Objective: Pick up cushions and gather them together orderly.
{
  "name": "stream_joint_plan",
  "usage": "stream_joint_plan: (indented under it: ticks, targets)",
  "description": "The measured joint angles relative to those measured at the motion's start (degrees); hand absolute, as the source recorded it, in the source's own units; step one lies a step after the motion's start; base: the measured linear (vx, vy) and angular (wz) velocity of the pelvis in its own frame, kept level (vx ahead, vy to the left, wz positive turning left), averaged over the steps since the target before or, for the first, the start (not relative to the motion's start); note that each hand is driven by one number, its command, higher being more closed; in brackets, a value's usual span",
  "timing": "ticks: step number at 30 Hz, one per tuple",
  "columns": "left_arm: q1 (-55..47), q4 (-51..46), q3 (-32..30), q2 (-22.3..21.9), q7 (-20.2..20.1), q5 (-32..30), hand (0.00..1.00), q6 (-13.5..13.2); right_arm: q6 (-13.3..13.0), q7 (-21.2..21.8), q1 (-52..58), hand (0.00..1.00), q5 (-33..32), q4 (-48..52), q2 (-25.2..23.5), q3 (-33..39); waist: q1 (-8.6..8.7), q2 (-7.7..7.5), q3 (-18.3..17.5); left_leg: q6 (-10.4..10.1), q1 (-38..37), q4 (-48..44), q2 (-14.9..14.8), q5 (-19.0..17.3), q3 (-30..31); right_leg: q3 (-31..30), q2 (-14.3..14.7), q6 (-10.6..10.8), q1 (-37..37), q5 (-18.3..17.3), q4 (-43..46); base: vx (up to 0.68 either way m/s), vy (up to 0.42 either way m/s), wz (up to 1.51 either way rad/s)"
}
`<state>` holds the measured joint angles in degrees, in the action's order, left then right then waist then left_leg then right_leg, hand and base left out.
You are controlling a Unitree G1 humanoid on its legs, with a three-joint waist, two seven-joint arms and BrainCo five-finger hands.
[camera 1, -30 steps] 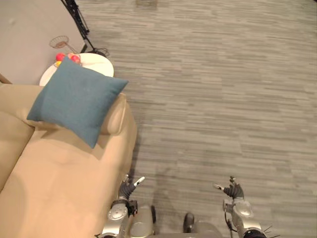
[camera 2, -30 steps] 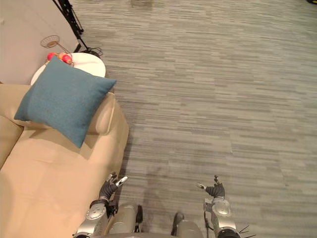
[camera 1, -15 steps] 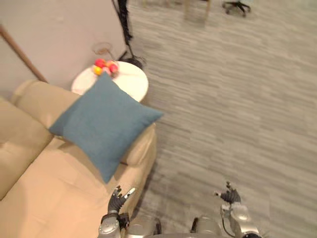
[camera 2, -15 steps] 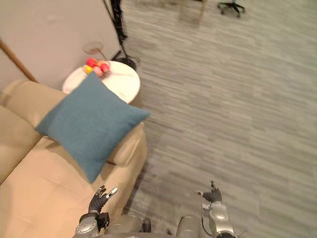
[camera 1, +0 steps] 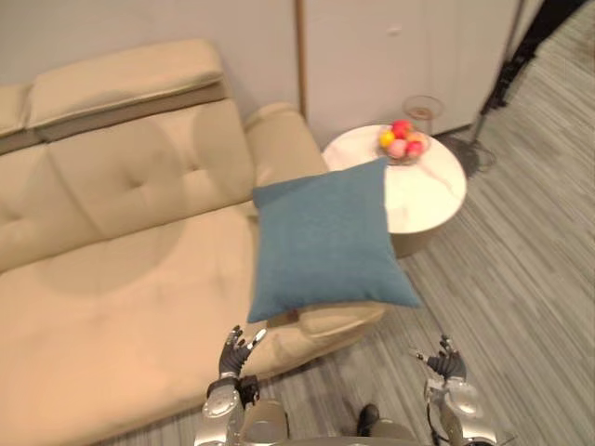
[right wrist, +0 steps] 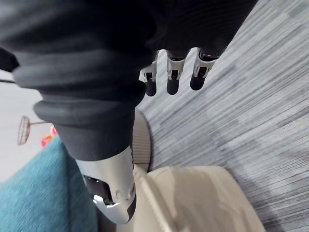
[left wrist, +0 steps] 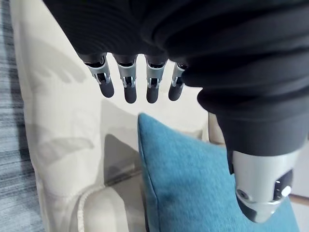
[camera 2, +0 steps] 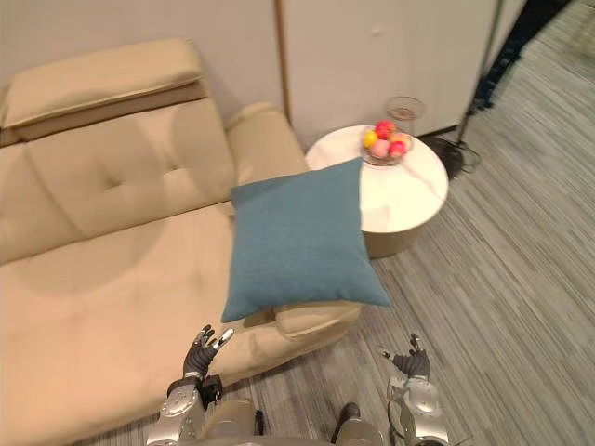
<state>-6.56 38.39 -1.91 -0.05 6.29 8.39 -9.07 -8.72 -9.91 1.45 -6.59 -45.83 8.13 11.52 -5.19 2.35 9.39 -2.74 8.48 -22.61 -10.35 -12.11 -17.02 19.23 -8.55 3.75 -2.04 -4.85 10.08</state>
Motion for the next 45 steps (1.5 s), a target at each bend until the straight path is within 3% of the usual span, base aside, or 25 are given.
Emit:
stream_joint_plan:
  ticks: [1, 3, 4, 10, 14, 16, 17, 18, 19, 22, 26, 30, 35, 38, 39, 40, 45]
  targets:
    - [0.09, 0.28, 0.10, 0.44, 0.01, -0.06, 0.00, 0.03, 0.14, -0.07, 0.06, 0.00, -0.12, -0.10, -0.46, 0.25, -0.04, -0.19, -0.17, 0.08, -0.24, 0.84, 0.29, -0.04, -0.94, 0.69, -0.44, 0.62, 0.22, -0.06, -0.39, 0.08, 0.100, 0.82]
    - [-0.59, 0.46, 0.11, 2.85, 0.10, -0.08, 0.00, 0.17, 0.33, 0.00, 0.09, 0.00, -0.15, -0.10, -2.51, 0.27, -0.37, -2.73, -0.21, 1.05, -0.32, 3.83, 2.80, 0.61, -0.60, 1.35, -1.53, 1.59, 0.22, 0.51, -1.79, 0.06, 0.124, 0.36]
    - [-1.06, 0.46, 0.15, 3.63, 0.10, -0.08, 0.00, 0.19, 0.33, -0.01, 0.14, 0.00, -0.15, -0.09, -2.70, 0.36, -0.23, -3.05, -0.33, 1.09, -0.46, 3.82, 3.32, 0.64, -0.54, 1.25, -1.93, 1.66, 0.48, 0.54, -2.00, 0.06, 0.133, 0.07]
    - [-1.36, 0.15, -0.22, 5.94, 0.15, -0.11, 0.00, 0.10, 0.41, -0.40, -0.25, 0.00, 0.58, 4.64, -0.86, 2.20, 0.39, -3.29, -0.43, 1.59, -3.15, 5.23, 5.59, 0.66, -1.93, -1.13, -4.60, 2.84, -0.68, -0.97, 2.26, 0.00, 0.058, -0.15]
    - [-1.24, -0.14, -0.34, 6.11, 0.08, -0.18, 0.00, 0.09, 0.35, -2.07, -1.88, 0.00, 2.25, 11.30, 1.48, 2.94, 3.00, -3.37, -0.36, 2.74, -4.12, 6.74, 7.29, -0.14, -2.08, -5.66, -6.54, 2.75, -6.81, -3.60, 13.17, -0.05, 0.025, -0.16]
    - [-1.23, -2.08, -0.35, 7.27, 0.12, -0.21, 0.00, 0.06, 0.23, -2.45, -1.19, 0.00, 2.75, 14.30, 1.68, 3.27, 4.54, -3.22, -0.26, 2.92, -6.21, 8.21, 6.98, -0.24, -1.13, -10.35, -5.96, 1.89, -9.13, -4.62, 18.51, -0.04, -0.044, -0.01]
    - [-0.83, -2.70, -0.40, 7.87, 0.20, -0.18, 0.00, -0.10, 0.24, -2.42, -0.57, 0.00, 2.81, 15.21, 1.66, 3.26, 4.78, -3.35, -0.53, 2.85, -6.30, 8.34, 6.76, -0.20, -0.92, -12.96, -4.42, 1.47, -9.29, -5.30, 16.32, -0.04, -0.066, 0.10]
    - [-0.27, -3.38, -0.41, 8.74, 0.27, -0.15, 0.00, -0.21, 0.23, -2.42, 0.00, 0.00, 2.92, 16.15, 1.67, 3.23, 4.90, -4.02, -0.67, 2.63, -6.08, 8.17, 6.93, -0.13, -0.75, -15.31, -2.93, 1.21, -9.27, -4.91, 12.98, -0.02, -0.102, 0.26]
    - [1.06, -3.63, -0.34, 9.33, 0.29, -0.12, 0.00, -0.25, 0.28, -2.37, 0.68, 0.00, 3.69, 17.72, 2.28, 3.27, 5.52, -4.43, -0.62, 2.21, -5.34, 7.48, 7.31, -0.14, 0.33, -15.86, -2.33, 2.37, -8.90, -4.41, 10.37, -0.01, -0.090, 0.23]
    - [2.63, -4.47, -0.62, 9.44, 0.28, -0.13, 0.00, -0.30, 0.27, -2.06, 0.65, 0.00, 4.69, 22.33, 2.66, 2.93, 6.00, -3.08, -1.10, 1.29, -3.73, 8.11, 6.14, 0.70, 1.02, -15.88, -0.30, 2.03, -8.80, -2.29, 6.26, 0.05, -0.044, -0.03]
    - [6.23, -4.44, 0.12, 9.69, 0.14, -0.14, 0.00, -0.30, 0.08, 0.51, 0.11, 0.00, 4.11, 24.05, 4.75, -0.45, 6.05, -2.91, -1.23, 0.68, -3.82, 11.13, 5.26, 2.51, 1.95, -15.55, 1.55, 1.50, -6.83, 1.24, -0.15, 0.06, -0.044, -0.10]
    - [15.93, -1.61, 4.73, 10.67, 0.06, -0.08, 0.00, -0.39, 0.04, 2.63, -6.54, 0.00, 1.23, 21.84, 6.61, -6.22, 6.39, -2.83, -1.07, 0.58, -2.14, 14.75, 5.64, 5.66, 3.52, -14.36, 1.87, 0.80, -6.37, 5.03, -6.27, 0.01, -0.019, 0.16]
    - [33.18, 6.45, 10.40, 11.07, 0.50, 0.59, 0.00, -0.44, 0.02, 2.37, -25.62, 0.00, -2.23, 12.98, 7.32, -13.68, 5.77, -2.46, 4.72, 0.72, 3.73, 13.79, 5.24, 8.10, 5.60, -14.38, 2.27, -0.56, -10.66, 8.12, -6.50, -0.11, -0.006, 0.18]
    - [46.08, 12.47, 11.29, 12.38, 1.98, 2.52, 0.00, -0.40, 0.12, 0.28, -40.06, 0.00, -3.78, 6.00, 7.26, -15.03, 5.10, -2.66, 10.88, 0.90, 9.50, 11.75, 4.91, 9.29, 5.95, -14.69, 2.38, -0.78, -15.55, 10.19, -6.17, -0.24, -0.003, 0.04]
    - [50.05, 14.76, 11.44, 13.03, 2.79, 3.67, 1.00, -0.40, 0.06, -0.79, -44.28, 0.00, -4.87, 3.96, 7.29, -15.64, 4.61, -2.83, 12.65, 1.04, 11.09, 10.96, 4.87, 9.60, 5.85, -15.05, 2.39, -0.79, -16.91, 10.68, -6.15, -0.27, -0.006, -0.10]
    - [52.99, 16.50, 11.68, 13.64, 3.01, 5.31, 1.00, -0.38, 0.13, -1.93, -47.38, 1.00, -5.61, 2.49, 7.24, -16.14, 4.59, -3.06, 13.70, 1.10, 12.45, 10.26, 4.81, 9.80, 5.78, -15.62, 2.44, -0.68, -18.10, 11.29, -6.13, -0.21, -0.008, -0.13]
    - [59.73, 18.65, 13.10, 15.05, 4.27, 9.64, 1.00, -0.23, 0.14, -4.21, -54.14, 1.00, -8.21, 0.37, 6.85, -18.56, 5.41, -3.50, 14.60, 1.11, 16.55, 10.31, 4.56, 11.51, 5.87, -16.66, 2.90, -1.03, -22.40, 13.37, -6.26, -0.18, -0.026, -0.06]
